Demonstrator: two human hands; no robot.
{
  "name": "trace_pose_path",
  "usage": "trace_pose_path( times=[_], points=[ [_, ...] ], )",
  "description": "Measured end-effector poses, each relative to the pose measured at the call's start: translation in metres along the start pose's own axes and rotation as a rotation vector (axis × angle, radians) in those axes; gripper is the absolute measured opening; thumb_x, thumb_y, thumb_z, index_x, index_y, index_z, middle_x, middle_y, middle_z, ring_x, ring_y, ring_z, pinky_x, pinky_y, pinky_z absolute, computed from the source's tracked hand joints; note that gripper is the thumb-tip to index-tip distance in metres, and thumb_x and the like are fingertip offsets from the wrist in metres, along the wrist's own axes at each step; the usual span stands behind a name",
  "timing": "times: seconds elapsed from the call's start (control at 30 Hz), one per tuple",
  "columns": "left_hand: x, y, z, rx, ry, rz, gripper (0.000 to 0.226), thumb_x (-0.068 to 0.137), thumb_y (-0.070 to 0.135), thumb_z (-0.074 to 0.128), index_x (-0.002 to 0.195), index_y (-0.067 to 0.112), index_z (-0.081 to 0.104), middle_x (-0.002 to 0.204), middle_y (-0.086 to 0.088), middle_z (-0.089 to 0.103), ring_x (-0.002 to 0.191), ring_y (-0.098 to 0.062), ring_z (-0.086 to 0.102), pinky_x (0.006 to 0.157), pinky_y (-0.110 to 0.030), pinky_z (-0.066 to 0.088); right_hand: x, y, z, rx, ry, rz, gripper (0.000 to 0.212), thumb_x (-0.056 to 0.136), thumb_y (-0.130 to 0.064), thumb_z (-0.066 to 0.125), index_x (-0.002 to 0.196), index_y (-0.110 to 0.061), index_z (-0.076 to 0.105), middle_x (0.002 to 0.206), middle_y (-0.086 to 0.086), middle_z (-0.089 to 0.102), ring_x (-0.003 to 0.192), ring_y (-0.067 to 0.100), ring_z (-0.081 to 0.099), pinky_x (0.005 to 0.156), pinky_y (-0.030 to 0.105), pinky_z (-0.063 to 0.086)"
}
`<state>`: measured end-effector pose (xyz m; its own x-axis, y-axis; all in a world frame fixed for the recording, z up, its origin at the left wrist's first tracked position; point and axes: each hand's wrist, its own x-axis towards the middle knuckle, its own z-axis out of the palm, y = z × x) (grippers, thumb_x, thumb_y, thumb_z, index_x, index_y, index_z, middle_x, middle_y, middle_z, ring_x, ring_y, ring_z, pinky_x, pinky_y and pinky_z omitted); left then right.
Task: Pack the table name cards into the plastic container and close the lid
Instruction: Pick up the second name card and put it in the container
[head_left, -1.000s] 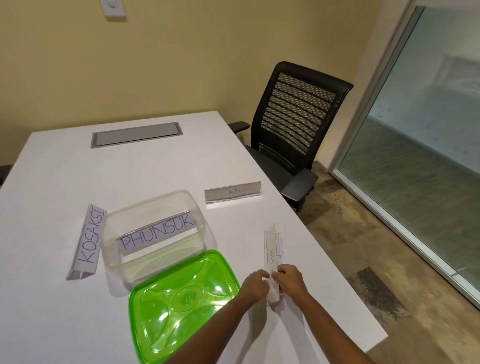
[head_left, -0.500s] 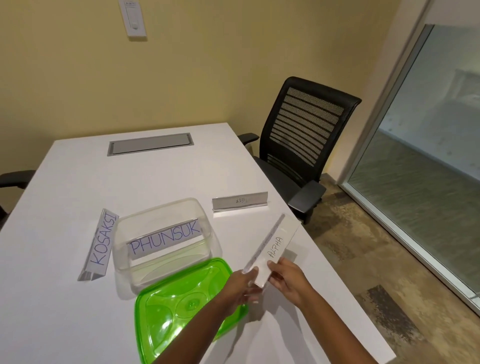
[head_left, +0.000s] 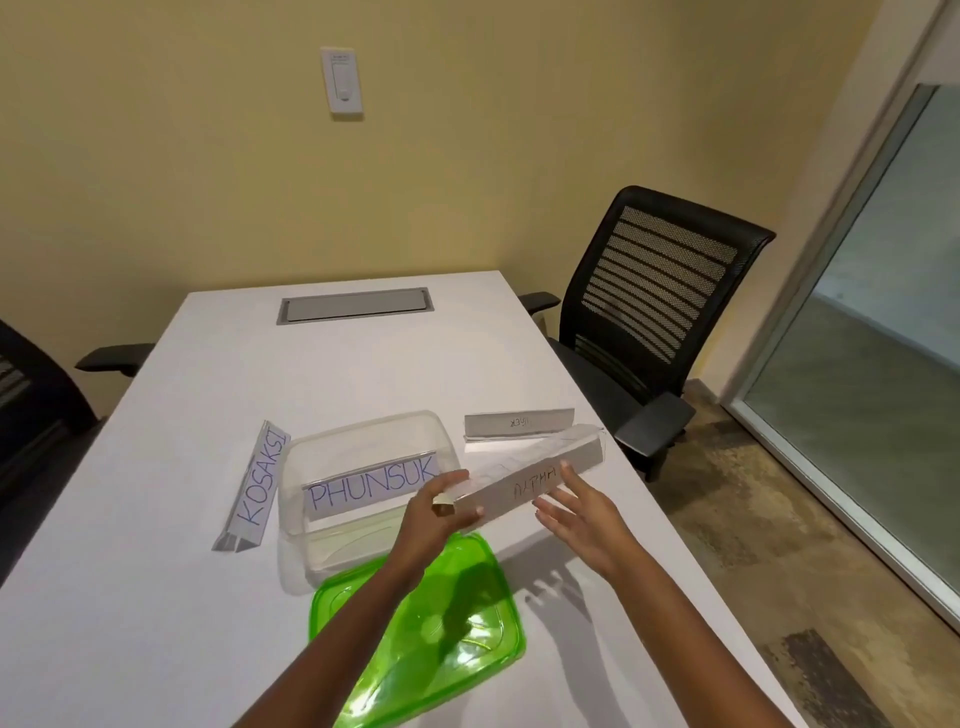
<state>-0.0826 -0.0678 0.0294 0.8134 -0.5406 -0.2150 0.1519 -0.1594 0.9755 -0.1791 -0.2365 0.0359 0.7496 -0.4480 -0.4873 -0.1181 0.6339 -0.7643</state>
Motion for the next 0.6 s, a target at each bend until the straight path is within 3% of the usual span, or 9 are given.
trace_pose_path(
  times=[0.1, 0.17, 0.23, 0.3, 0.4, 0.5, 0.6],
  points=[
    [-0.006, -0.002, 0.008, 0.077, 0.027, 0.072, 0.046, 0.075, -0.001, 0.074, 0.113, 0.016, 0.055, 0.109, -0.001, 0.057, 0.069, -0.006, 0.058, 0.056, -0.014, 0.054, 0.002, -0.002, 0.019, -0.064, -0.029, -0.005, 0.041, 0.091, -0.036, 0.055, 0.127, -0.015, 0.051, 0.113, 0.008, 0.061, 0.107, 0.026, 0.058, 0.094, 0.041, 0.046],
    [-0.011, -0.007, 0.015, 0.13, 0.033, 0.105, 0.045, 0.074, 0.005, 0.076, 0.108, 0.02, 0.05, 0.109, 0.006, 0.054, 0.069, -0.004, 0.056, 0.069, -0.026, 0.053, 0.002, -0.002, 0.034, -0.094, -0.033, -0.019, 0.046, 0.089, -0.034, 0.059, 0.129, -0.014, 0.051, 0.117, 0.008, 0.062, 0.108, 0.026, 0.059, 0.081, 0.037, 0.051],
    [-0.016, -0.01, 0.021, 0.173, 0.041, 0.153, 0.047, 0.073, 0.011, 0.077, 0.106, 0.025, 0.046, 0.107, 0.014, 0.052, 0.068, 0.0, 0.056, 0.067, -0.014, 0.05, 0.001, 0.0, 0.047, -0.124, -0.022, -0.032, 0.049, 0.087, -0.027, 0.063, 0.13, -0.011, 0.048, 0.114, 0.009, 0.062, 0.098, 0.024, 0.062, 0.068, 0.032, 0.052],
    [-0.02, -0.011, 0.027, 0.215, 0.066, 0.197, 0.048, 0.073, 0.013, 0.077, 0.105, 0.027, 0.044, 0.107, 0.016, 0.053, 0.068, 0.002, 0.057, 0.06, -0.005, 0.046, 0.003, 0.005, 0.056, -0.162, 0.011, -0.033, 0.052, 0.085, -0.014, 0.065, 0.131, -0.006, 0.044, 0.11, 0.012, 0.062, 0.094, 0.027, 0.061, 0.063, 0.03, 0.05],
    [-0.022, -0.012, 0.032, 0.247, 0.089, 0.248, 0.048, 0.073, 0.017, 0.077, 0.107, 0.026, 0.043, 0.109, 0.014, 0.055, 0.072, -0.001, 0.059, 0.062, -0.007, 0.045, 0.006, 0.013, 0.062, -0.182, 0.032, -0.009, 0.051, 0.084, 0.001, 0.061, 0.131, 0.003, 0.042, 0.107, 0.019, 0.059, 0.095, 0.031, 0.058, 0.066, 0.033, 0.049],
    [-0.024, -0.011, 0.03, 0.269, 0.026, 0.266, 0.05, 0.074, 0.025, 0.076, 0.109, 0.029, 0.04, 0.109, 0.022, 0.053, 0.079, 0.008, 0.057, 0.063, -0.003, 0.043, 0.005, 0.013, 0.061, -0.207, -0.011, 0.009, 0.045, 0.085, 0.003, 0.057, 0.128, 0.006, 0.045, 0.108, 0.021, 0.06, 0.094, 0.032, 0.059, 0.065, 0.033, 0.051],
    [-0.022, -0.011, 0.024, 0.319, -0.027, 0.297, 0.037, 0.082, 0.029, 0.069, 0.105, 0.034, 0.04, 0.109, 0.021, 0.05, 0.09, 0.002, 0.055, 0.068, 0.001, 0.042, 0.007, 0.005, 0.056, -0.311, -0.05, -0.018, 0.043, 0.084, 0.008, 0.054, 0.127, 0.005, 0.05, 0.114, 0.024, 0.062, 0.097, 0.032, 0.058, 0.082, 0.041, 0.049]
  ],
)
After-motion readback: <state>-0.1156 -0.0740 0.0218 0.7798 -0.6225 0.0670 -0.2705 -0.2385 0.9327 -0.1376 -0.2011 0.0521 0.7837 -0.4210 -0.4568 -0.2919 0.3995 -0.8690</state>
